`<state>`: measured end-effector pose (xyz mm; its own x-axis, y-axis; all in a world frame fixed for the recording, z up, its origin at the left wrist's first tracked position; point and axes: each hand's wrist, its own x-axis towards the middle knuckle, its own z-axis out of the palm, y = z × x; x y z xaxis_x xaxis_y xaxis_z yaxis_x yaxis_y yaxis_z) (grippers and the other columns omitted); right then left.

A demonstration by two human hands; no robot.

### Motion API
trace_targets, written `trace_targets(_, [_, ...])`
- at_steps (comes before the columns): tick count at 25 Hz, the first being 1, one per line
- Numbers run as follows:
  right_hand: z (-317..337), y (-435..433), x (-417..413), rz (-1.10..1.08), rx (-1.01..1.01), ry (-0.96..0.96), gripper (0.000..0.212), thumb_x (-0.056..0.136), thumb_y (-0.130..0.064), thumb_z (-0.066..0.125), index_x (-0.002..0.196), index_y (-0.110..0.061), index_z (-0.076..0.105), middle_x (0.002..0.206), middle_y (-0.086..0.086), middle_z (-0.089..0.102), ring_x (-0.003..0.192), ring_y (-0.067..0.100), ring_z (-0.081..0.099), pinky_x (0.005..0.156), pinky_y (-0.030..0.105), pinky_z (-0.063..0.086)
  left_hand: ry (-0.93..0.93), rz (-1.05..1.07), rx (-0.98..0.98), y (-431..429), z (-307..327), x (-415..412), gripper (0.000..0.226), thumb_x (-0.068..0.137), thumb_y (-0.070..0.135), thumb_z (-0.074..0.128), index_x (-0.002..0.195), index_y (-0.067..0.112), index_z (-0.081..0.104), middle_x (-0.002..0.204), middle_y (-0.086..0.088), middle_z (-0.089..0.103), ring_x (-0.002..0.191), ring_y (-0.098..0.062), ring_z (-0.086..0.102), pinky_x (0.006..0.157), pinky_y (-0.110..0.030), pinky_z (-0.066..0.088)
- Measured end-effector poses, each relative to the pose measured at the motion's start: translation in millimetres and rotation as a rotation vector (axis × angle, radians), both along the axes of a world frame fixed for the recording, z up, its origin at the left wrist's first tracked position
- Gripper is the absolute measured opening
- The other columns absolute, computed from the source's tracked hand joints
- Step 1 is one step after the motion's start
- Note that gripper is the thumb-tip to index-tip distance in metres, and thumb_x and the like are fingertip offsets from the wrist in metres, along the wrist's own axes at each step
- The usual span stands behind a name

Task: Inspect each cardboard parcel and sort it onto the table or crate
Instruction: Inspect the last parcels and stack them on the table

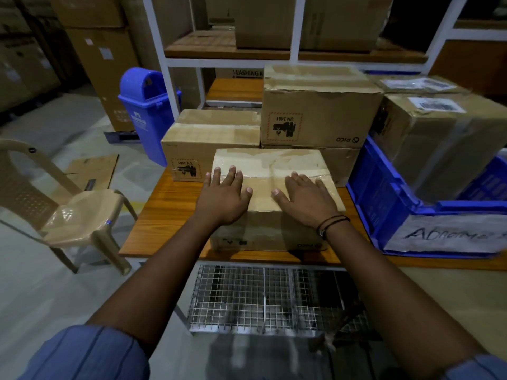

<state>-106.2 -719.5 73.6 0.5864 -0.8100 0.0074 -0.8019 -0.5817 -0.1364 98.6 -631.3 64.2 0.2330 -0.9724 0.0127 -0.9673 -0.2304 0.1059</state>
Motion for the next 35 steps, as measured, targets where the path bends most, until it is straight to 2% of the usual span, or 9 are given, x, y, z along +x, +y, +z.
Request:
trace_targets(3, [-1.4, -0.4, -16.0, -0.046, 0.002, 0.001, 0.075, 0.103, -0.069, 0.019, 0.162, -0.023, 0.028, 0.173, 0.006, 0.018, 0.158, 0.027, 0.015, 0.125, 0.055, 0.011, -0.003, -0.033, -0.008, 0.2, 1.2, 4.0, 0.075, 0.107, 0.061, 0.017, 0.167, 0.016, 0.01, 0.174, -0.007, 0.003, 0.16, -0.036, -0.003, 0.128, -0.051, -0.001])
trace_targets(7, [-15.0, 32.5, -44.2, -0.423, 0.006, -0.303, 0.071, 0.1, -0.074, 0.03, 0.158, -0.034, 0.036, 0.166, 0.017, 0.023, 0.146, 0.045, 0.032, 0.109, 0.056, 0.038, 0.051, 0.033, -0.032, 8.3, -4.2, 7.9, 0.085, 0.097, 0.08, 0.017, 0.166, 0.03, 0.016, 0.174, -0.009, 0.004, 0.158, -0.042, 0.006, 0.125, -0.058, 0.014])
trace_targets(10, [-10.2, 39.0, -52.2, -0.45, 0.197, -0.562, 0.068, 0.101, -0.067, 0.041, 0.16, -0.034, 0.036, 0.161, 0.02, 0.029, 0.142, 0.042, 0.04, 0.108, 0.044, 0.041, 0.2, 0.274, -0.17, 21.3, -7.5, -6.8, 0.08, 0.095, 0.079, 0.031, 0.159, 0.03, 0.037, 0.161, -0.025, 0.032, 0.135, -0.05, 0.048, 0.095, -0.049, 0.049])
trace_targets(13, [6.9, 34.7, -63.6, -0.444, 0.221, -0.746, 0.072, 0.097, -0.075, 0.04, 0.153, -0.029, 0.048, 0.153, 0.01, 0.051, 0.138, 0.031, 0.049, 0.11, 0.044, 0.045, 0.269, 0.287, -0.416, 31.1, 8.3, -12.9, 0.071, 0.097, 0.071, 0.041, 0.137, 0.016, 0.059, 0.125, -0.021, 0.063, 0.112, -0.042, 0.063, 0.075, -0.041, 0.049])
trace_targets(17, [43.3, 26.4, -63.6, -0.502, 0.04, -0.962, 0.062, 0.099, -0.065, 0.047, 0.149, -0.029, 0.047, 0.138, 0.007, 0.063, 0.125, 0.032, 0.058, 0.1, 0.044, 0.05, 0.338, 0.199, -0.807, 36.6, 55.9, -14.4, 0.059, 0.101, 0.06, 0.052, 0.137, 0.014, 0.061, 0.136, -0.013, 0.061, 0.125, -0.03, 0.058, 0.091, -0.036, 0.048])
trace_targets(20, [58.3, 13.4, -53.0, -0.492, -0.117, -0.692, 0.076, 0.099, -0.064, 0.043, 0.161, -0.024, 0.026, 0.153, 0.015, 0.05, 0.136, 0.042, 0.048, 0.109, 0.055, 0.044, 0.27, 0.163, -0.655, 27.3, 71.4, -25.4, 0.067, 0.099, 0.062, 0.05, 0.154, 0.024, 0.042, 0.168, -0.013, 0.026, 0.144, -0.036, 0.042, 0.11, -0.051, 0.043])
trace_targets(23, [63.0, 9.5, -32.8, -0.443, -0.171, -0.358, 0.075, 0.104, -0.061, 0.027, 0.164, -0.017, 0.02, 0.166, 0.023, 0.026, 0.151, 0.044, 0.026, 0.122, 0.06, 0.025, 0.032, 0.175, -0.345, 9.7, 67.7, -24.0, 0.078, 0.1, 0.072, 0.026, 0.166, 0.031, 0.013, 0.174, -0.012, -0.001, 0.155, -0.047, 0.016, 0.121, -0.063, 0.021])
trace_targets(27, [70.1, 23.8, 13.1, -0.164, -0.147, -0.132, 0.075, 0.106, -0.062, 0.017, 0.167, -0.02, 0.006, 0.173, 0.016, -0.006, 0.159, 0.038, -0.008, 0.128, 0.055, -0.004, -0.037, 0.131, -0.269, -6.9, 65.4, -7.4, 0.084, 0.099, 0.075, 0.013, 0.167, 0.027, 0.001, 0.173, -0.014, -0.008, 0.158, -0.042, -0.012, 0.126, -0.061, -0.005])
trace_targets(35, [62.4, 20.2, 26.8, -0.027, -0.193, -0.059, 0.073, 0.106, -0.063, 0.012, 0.167, -0.023, 0.003, 0.174, 0.011, -0.008, 0.16, 0.029, -0.009, 0.129, 0.049, -0.006, -0.034, 0.11, -0.25, -15.2, 64.4, -1.6, 0.087, 0.098, 0.076, 0.013, 0.167, 0.024, 0.002, 0.173, -0.015, -0.008, 0.158, -0.04, -0.014, 0.127, -0.056, -0.007])
